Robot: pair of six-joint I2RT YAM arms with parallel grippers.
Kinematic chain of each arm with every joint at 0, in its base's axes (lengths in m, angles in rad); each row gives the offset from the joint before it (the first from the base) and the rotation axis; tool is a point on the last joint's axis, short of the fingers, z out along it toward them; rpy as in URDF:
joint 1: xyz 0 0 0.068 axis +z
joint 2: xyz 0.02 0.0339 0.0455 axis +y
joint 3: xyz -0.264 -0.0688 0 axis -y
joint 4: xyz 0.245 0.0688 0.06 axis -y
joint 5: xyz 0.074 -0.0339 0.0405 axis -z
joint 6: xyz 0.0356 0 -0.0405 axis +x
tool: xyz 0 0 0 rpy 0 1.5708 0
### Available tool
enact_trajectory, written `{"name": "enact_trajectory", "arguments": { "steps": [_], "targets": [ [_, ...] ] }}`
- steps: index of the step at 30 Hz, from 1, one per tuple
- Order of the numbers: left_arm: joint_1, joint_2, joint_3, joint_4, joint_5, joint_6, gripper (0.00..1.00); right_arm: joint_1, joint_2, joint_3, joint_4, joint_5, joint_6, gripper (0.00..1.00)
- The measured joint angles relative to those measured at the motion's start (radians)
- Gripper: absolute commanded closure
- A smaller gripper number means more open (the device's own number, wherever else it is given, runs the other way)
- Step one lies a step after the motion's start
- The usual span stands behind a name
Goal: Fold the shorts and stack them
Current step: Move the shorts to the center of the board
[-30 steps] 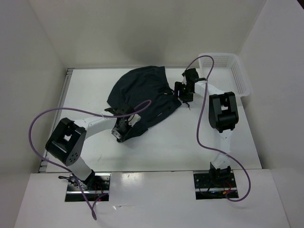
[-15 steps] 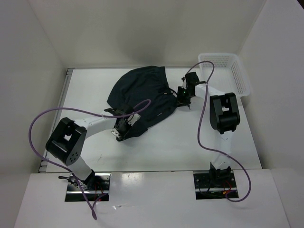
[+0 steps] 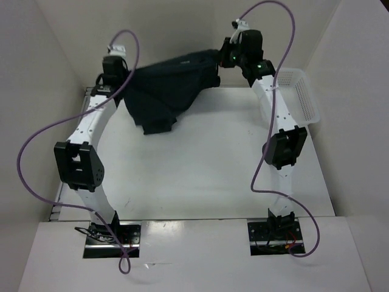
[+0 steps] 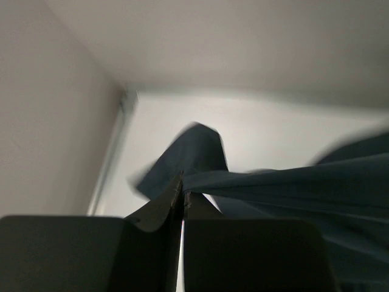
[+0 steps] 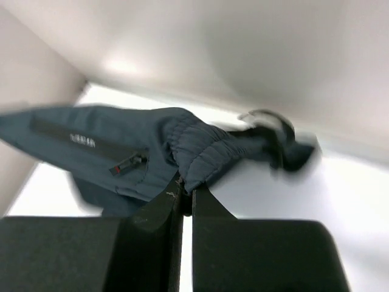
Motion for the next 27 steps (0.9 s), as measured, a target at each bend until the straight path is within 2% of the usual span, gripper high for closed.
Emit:
{"name": "enact_trajectory", "arguments": {
  "steps": [3, 7, 10, 12, 16, 19, 21, 22, 25, 26, 27],
  "targets": [
    [0.0, -0.041, 0.164, 0.045, -0.013, 0.001, 1.0, 0.013, -0.072, 0.055, 0.007, 0.0, -0.044, 1.0],
    [-0.064, -0.197, 0.147, 0.027, -0.031, 0.001, 1.0, 0.005, -0.233, -0.051, 0.006, -0.021, -0.109, 1.0],
    [-0.122, -0.376, -0.05, 0.002, -0.045, 0.002, 1.0, -0.007, -0.42, -0.301, 0.003, -0.065, -0.16, 1.0],
    [-0.18, -0.518, -0.25, -0.039, -0.07, 0.0, 1.0, -0.009, -0.55, -0.507, -0.009, -0.105, -0.206, 1.0],
    [-0.323, -0.707, -0.579, -0.229, -0.104, 0.002, 1.0, -0.011, -0.76, -0.911, -0.057, -0.166, -0.304, 1.0],
    [-0.421, -0.763, -0.72, -0.416, -0.06, 0.002, 1.0, -0.012, -0.897, -1.213, -0.134, -0.201, -0.385, 1.0],
    [-0.437, -0.788, -0.767, -0.51, 0.014, 0.002, 0.98, -0.011, -0.973, -1.357, -0.188, -0.225, -0.424, 1.0],
    [-0.438, -0.799, -0.779, -0.557, 0.06, 0.002, 0.96, -0.011, -1.0, -1.395, -0.217, -0.238, -0.44, 1.0],
    [-0.438, -0.809, -0.785, -0.667, 0.18, 0.003, 0.81, -0.01, -1.053, -1.411, -0.261, -0.283, -0.498, 0.98],
    [-0.438, -0.808, -0.785, -0.692, 0.209, 0.003, 0.73, -0.011, -1.065, -1.409, -0.266, -0.288, -0.52, 0.95],
    [-0.438, -0.805, -0.785, -0.713, 0.226, 0.005, 0.56, -0.011, -1.073, -1.406, -0.276, -0.289, -0.544, 0.91]
  ]
}}
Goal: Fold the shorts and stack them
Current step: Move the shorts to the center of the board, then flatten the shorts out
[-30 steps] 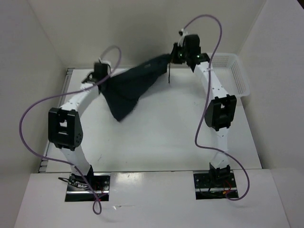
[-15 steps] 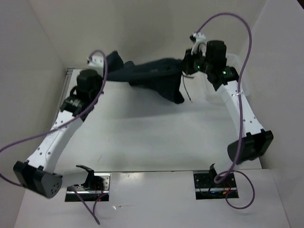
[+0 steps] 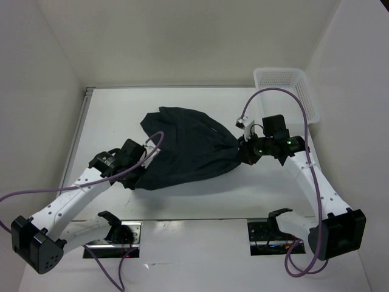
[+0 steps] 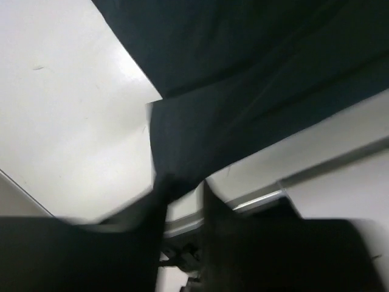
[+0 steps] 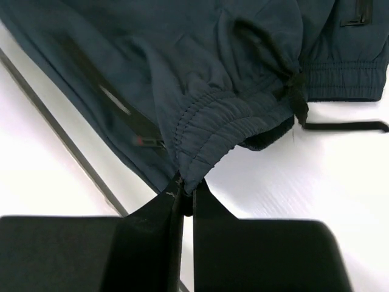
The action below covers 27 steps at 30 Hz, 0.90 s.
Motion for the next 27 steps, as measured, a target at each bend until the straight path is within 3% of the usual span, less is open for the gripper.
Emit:
{"name": "enact_trajectory", "arguments": {
  "steps": [3, 4, 7, 10, 13, 16, 19, 20, 24, 27],
  "targets": [
    [0.001, 0.014, 0.0, -0.048, 0.039, -0.001, 0.42, 0.002, -0.003, 0.023, -0.056, 0.0, -0.072, 0.53],
    [0.001, 0.019, 0.0, -0.057, 0.046, 0.0, 0.39, 0.008, 0.0, 0.039, -0.085, 0.005, -0.098, 0.22],
    [0.001, 0.014, 0.0, -0.076, 0.067, -0.002, 0.3, 0.041, 0.027, 0.127, -0.192, 0.035, -0.21, 0.11],
    [0.001, -0.022, 0.014, -0.076, 0.057, -0.002, 0.1, 0.09, 0.06, 0.197, -0.256, 0.153, -0.323, 0.11],
    [0.026, -0.048, 0.079, 0.013, 0.007, -0.001, 0.11, 0.106, 0.093, 0.23, -0.321, 0.252, -0.393, 0.11],
    [0.065, 0.035, 0.159, 0.139, -0.04, -0.003, 0.14, 0.108, 0.149, 0.28, -0.316, 0.304, -0.379, 0.13],
    [0.11, 0.231, 0.204, 0.244, -0.051, -0.002, 0.15, 0.108, 0.209, 0.297, -0.167, 0.348, -0.27, 0.33],
    [0.13, 0.32, 0.217, 0.266, -0.047, -0.002, 0.15, 0.108, 0.237, 0.297, -0.097, 0.374, -0.227, 0.45],
    [0.21, 0.615, 0.237, 0.329, -0.021, -0.002, 0.16, 0.108, 0.405, 0.298, 0.113, 0.473, -0.111, 0.59],
    [0.231, 0.695, 0.224, 0.349, -0.015, -0.002, 0.24, 0.108, 0.568, 0.299, 0.206, 0.534, -0.062, 0.7]
  ]
}}
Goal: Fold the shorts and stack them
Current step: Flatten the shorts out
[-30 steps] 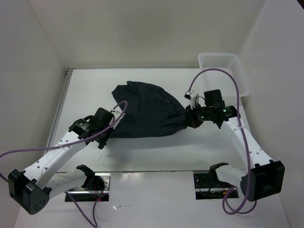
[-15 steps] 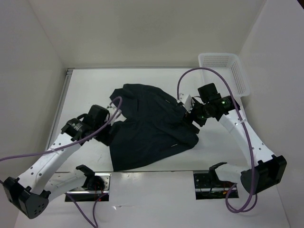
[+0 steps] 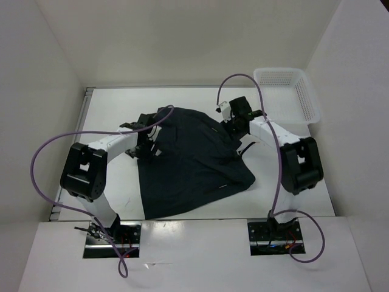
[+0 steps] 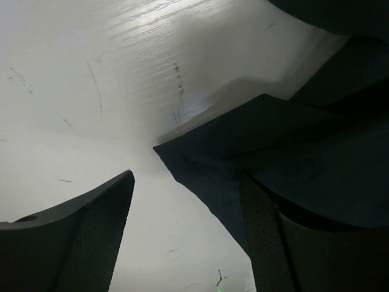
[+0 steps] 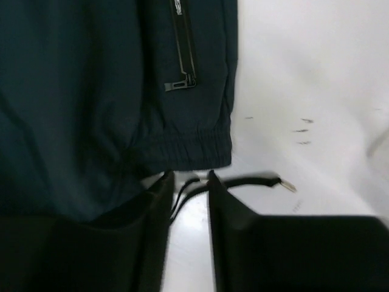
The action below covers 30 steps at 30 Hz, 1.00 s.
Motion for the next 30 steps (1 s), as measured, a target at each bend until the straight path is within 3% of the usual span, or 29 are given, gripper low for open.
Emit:
{"name": "enact_trajectory", "arguments": {
  "steps": [2, 7, 15, 21, 24, 27, 30],
  "targets": [
    [-0.002, 0.009, -0.002, 0.007, 0.005, -0.001, 0.3, 0.0, 0.089, 0.006, 0.023, 0.017, 0.014, 0.74],
    [-0.005, 0.06, 0.0, 0.036, 0.029, 0.0, 0.32, -0.007, 0.289, 0.113, 0.028, 0.024, 0.043, 0.81],
    [-0.007, 0.147, 0.088, 0.0, 0.02, 0.003, 0.34, -0.033, 0.49, 0.365, 0.019, 0.069, 0.1, 0.84],
    [0.064, 0.307, 0.319, 0.041, -0.095, 0.004, 0.35, -0.056, 0.669, 0.657, 0.024, 0.202, 0.192, 0.85],
    [0.142, 0.387, 0.441, 0.114, -0.097, 0.001, 0.32, -0.067, 0.723, 0.786, 0.026, 0.229, 0.239, 0.81],
    [0.18, 0.369, 0.416, 0.142, -0.084, 0.0, 0.28, -0.07, 0.725, 0.847, 0.029, 0.227, 0.264, 0.77],
    [0.142, 0.29, 0.352, 0.078, -0.033, -0.001, 0.24, -0.059, 0.699, 0.85, 0.028, 0.21, 0.283, 0.62]
  ]
}}
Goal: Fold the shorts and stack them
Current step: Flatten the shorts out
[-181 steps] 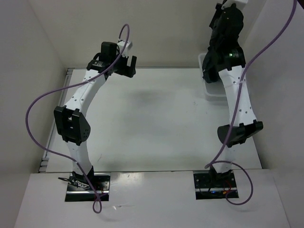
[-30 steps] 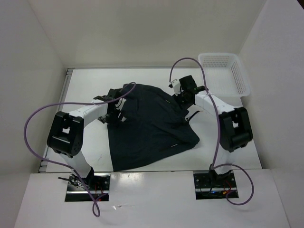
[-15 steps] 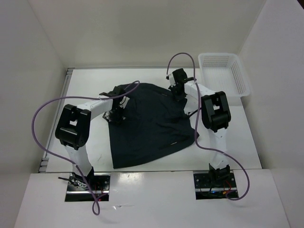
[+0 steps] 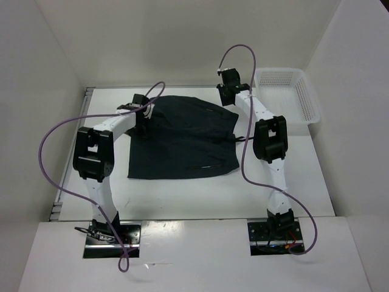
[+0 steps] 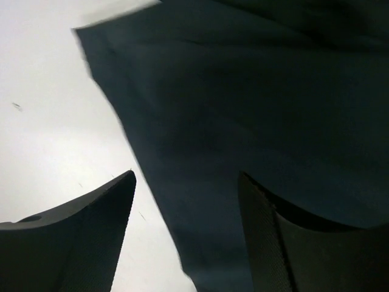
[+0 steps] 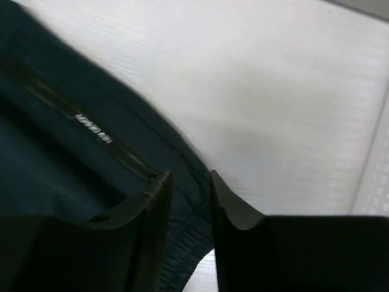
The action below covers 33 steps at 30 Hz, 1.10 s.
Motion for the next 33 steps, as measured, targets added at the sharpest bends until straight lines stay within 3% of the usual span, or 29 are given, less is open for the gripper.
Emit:
{"name": "enact_trajectory", "arguments": {
  "steps": [4, 8, 11, 14, 16, 23, 26, 30, 33],
  "targets": [
    [-0.054, -0.121, -0.002, -0.074, 0.068, 0.001, 0.21, 0.031, -0.087, -0.052, -0.007, -0.033, 0.001, 0.57],
    [0.002, -0.131, 0.201, -0.125, 0.114, 0.001, 0.36, 0.051, -0.283, -0.224, 0.0, -0.117, -0.006, 0.57],
    [0.074, -0.011, 0.478, -0.115, 0.139, 0.0, 0.39, 0.053, -0.435, -0.369, 0.005, -0.2, -0.012, 0.59],
    [0.114, 0.124, 0.644, -0.079, 0.146, 0.0, 0.37, 0.053, -0.505, -0.48, 0.01, -0.28, -0.018, 0.59],
    [0.113, 0.226, 0.714, -0.094, 0.153, 0.0, 0.28, 0.053, -0.507, -0.541, 0.006, -0.314, -0.026, 0.53],
    [0.074, 0.587, 1.051, -0.186, 0.228, 0.002, 0.14, 0.048, -0.484, -0.699, -0.071, -0.399, -0.089, 0.38],
    [0.064, 0.653, 1.161, -0.217, 0.238, 0.002, 0.11, 0.053, -0.484, -0.738, -0.09, -0.4, -0.113, 0.38],
    [0.062, 0.8, 1.476, -0.227, 0.235, 0.001, 0.1, 0.053, -0.481, -0.771, -0.106, -0.378, -0.139, 0.41],
    [0.057, 0.864, 1.598, -0.204, 0.217, 0.0, 0.13, 0.053, -0.474, -0.779, -0.108, -0.37, -0.155, 0.41]
  ]
}}
